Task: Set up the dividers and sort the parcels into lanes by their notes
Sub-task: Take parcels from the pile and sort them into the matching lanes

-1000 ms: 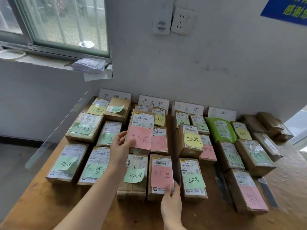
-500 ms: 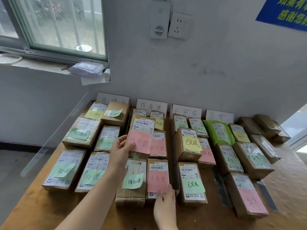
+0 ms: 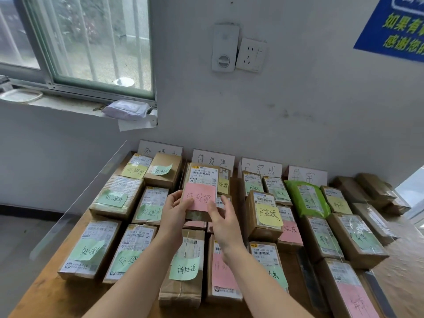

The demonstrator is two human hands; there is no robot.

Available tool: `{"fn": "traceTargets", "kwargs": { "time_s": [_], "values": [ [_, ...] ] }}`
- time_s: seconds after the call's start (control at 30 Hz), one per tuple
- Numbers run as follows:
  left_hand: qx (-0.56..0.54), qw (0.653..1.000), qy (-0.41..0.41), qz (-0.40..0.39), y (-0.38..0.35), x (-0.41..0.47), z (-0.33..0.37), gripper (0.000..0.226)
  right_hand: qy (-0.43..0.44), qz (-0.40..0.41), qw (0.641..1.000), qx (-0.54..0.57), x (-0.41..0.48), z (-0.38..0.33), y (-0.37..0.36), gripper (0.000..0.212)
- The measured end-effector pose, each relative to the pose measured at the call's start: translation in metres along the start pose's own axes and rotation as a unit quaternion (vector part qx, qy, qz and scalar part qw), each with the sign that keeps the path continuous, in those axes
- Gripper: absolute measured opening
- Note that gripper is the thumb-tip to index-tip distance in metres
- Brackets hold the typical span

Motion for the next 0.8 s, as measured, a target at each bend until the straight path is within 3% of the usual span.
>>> {"fn": "traceTargets", "kwargs": {
  "time_s": [0.2, 0.3, 0.4, 0.57, 0.73, 0.8],
  "values": [
    [0.043, 0.999, 0.014, -0.006, -0.019, 0.037, 0.002, 0.03, -0.016, -0.006, 1.0, -0.015, 0.054, -0.006, 0.007, 0.047],
    [0.15, 0.988, 0.014, 0.027, -0.023, 0.064, 0.003, 0.018, -0.018, -0.013, 0.998, -0.053, 0.087, -0.01, 0.008, 0.044],
    [0.278, 0.959, -0.016, 0.052, -0.026, 0.097, 0.007, 0.02, -0.014, -0.02, 0.995, -0.099, 0.125, -0.009, 0.008, 0.043],
    [0.475, 0.874, -0.071, 0.069, -0.037, 0.144, 0.022, 0.019, -0.016, -0.039, 0.986, -0.161, 0.18, -0.002, -0.003, 0.046],
    [0.617, 0.777, -0.089, 0.089, -0.048, 0.165, 0.029, 0.005, -0.007, -0.05, 0.98, -0.193, 0.215, 0.007, -0.015, 0.043],
    [0.664, 0.739, -0.088, 0.072, -0.057, 0.169, 0.026, 0.013, 0.002, -0.056, 0.976, -0.211, 0.221, 0.011, -0.018, 0.04]
  ]
}}
Point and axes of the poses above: each hand's wrist, its own x-axis towards the middle knuckle, its own y-axis out of the back of the hand, z = x × y, the point moved 10 cm from there along x, towards the middle knuckle, and after that the axes turned 2 degrees about x, right-handed, at the moved point
